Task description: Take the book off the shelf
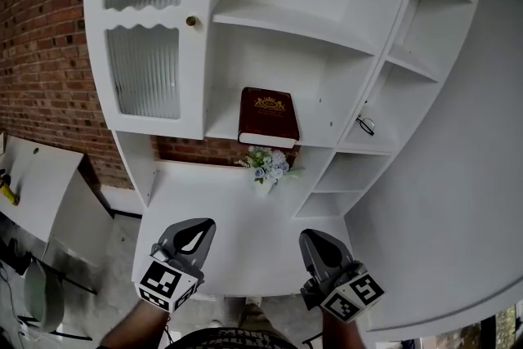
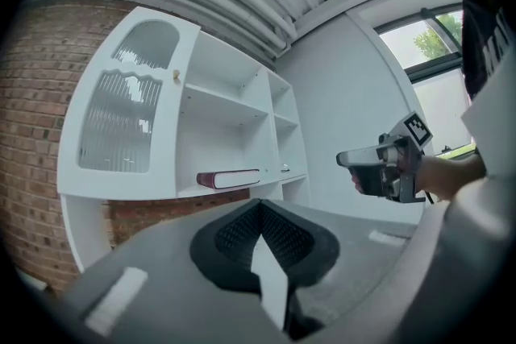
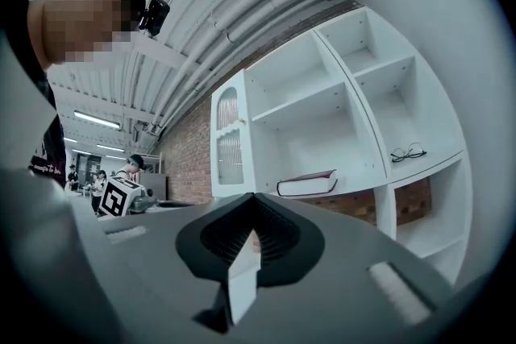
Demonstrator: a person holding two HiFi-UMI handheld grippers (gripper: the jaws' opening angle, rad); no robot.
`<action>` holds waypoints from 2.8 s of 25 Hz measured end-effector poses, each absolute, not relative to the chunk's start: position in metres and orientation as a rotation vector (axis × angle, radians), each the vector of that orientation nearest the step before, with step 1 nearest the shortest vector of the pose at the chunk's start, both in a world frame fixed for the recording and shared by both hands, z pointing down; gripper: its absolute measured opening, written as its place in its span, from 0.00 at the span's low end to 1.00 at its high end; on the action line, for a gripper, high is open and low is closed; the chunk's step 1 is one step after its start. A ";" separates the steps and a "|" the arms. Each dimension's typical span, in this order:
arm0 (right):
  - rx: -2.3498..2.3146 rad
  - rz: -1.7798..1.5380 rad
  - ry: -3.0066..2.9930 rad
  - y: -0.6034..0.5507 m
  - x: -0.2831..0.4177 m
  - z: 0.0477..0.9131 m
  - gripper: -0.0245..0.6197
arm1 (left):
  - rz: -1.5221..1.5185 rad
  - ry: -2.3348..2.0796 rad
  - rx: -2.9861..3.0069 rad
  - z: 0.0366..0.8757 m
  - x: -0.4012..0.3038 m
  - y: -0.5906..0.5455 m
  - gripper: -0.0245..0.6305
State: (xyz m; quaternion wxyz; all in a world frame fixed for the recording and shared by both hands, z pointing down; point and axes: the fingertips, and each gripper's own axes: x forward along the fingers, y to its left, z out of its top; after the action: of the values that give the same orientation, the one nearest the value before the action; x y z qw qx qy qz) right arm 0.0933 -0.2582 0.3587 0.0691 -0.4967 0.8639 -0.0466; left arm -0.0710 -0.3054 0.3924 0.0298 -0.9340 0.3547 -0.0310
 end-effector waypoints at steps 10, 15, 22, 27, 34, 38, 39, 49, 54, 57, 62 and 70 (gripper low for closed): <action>-1.375 -0.147 2.651 -0.348 0.100 0.348 0.07 | -0.146 1.243 -2.799 0.387 -0.073 -0.375 0.04; -1.364 -0.152 2.657 -0.393 0.113 0.346 0.07 | -0.138 1.267 -2.765 0.377 -0.063 -0.413 0.04; -1.389 -0.187 2.651 -0.445 0.135 0.346 0.07 | -0.123 1.308 -2.752 0.378 -0.043 -0.465 0.04; -1.407 -0.226 2.626 -0.477 0.152 0.344 0.11 | -0.097 1.302 -2.770 0.371 -0.024 -0.497 0.15; -1.321 -0.292 2.617 -0.517 0.162 0.340 0.32 | -0.071 1.297 -2.775 0.368 -0.004 -0.529 0.29; -1.254 -0.397 2.660 -0.533 0.154 0.347 0.41 | -0.053 1.266 -2.796 0.368 0.004 -0.539 0.37; -1.245 -0.416 2.673 -0.535 0.153 0.348 0.42 | -0.045 1.266 -2.805 0.370 0.005 -0.541 0.39; -1.093 -0.638 2.711 -0.549 0.139 0.358 0.50 | -0.142 1.155 -2.887 0.381 0.026 -0.549 0.44; -1.139 -0.579 2.741 -0.546 0.138 0.355 0.51 | -0.138 1.181 -2.864 0.376 0.030 -0.546 0.43; -1.122 -0.590 2.727 -0.535 0.138 0.357 0.51 | -0.118 1.205 -2.868 0.378 0.028 -0.535 0.40; -1.091 -0.629 2.690 -0.514 0.135 0.357 0.51 | -0.125 1.215 -2.858 0.381 0.022 -0.511 0.39; -1.234 -0.562 2.724 -0.482 0.135 0.378 0.37 | -0.264 1.234 -2.798 0.408 0.017 -0.474 0.35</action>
State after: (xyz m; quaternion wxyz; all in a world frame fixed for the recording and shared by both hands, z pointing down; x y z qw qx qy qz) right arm 0.1345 -0.4820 0.3784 0.0494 -0.4051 0.8941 -0.1844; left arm 0.0166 -0.4740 0.4078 0.0360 -0.9110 0.4018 -0.0859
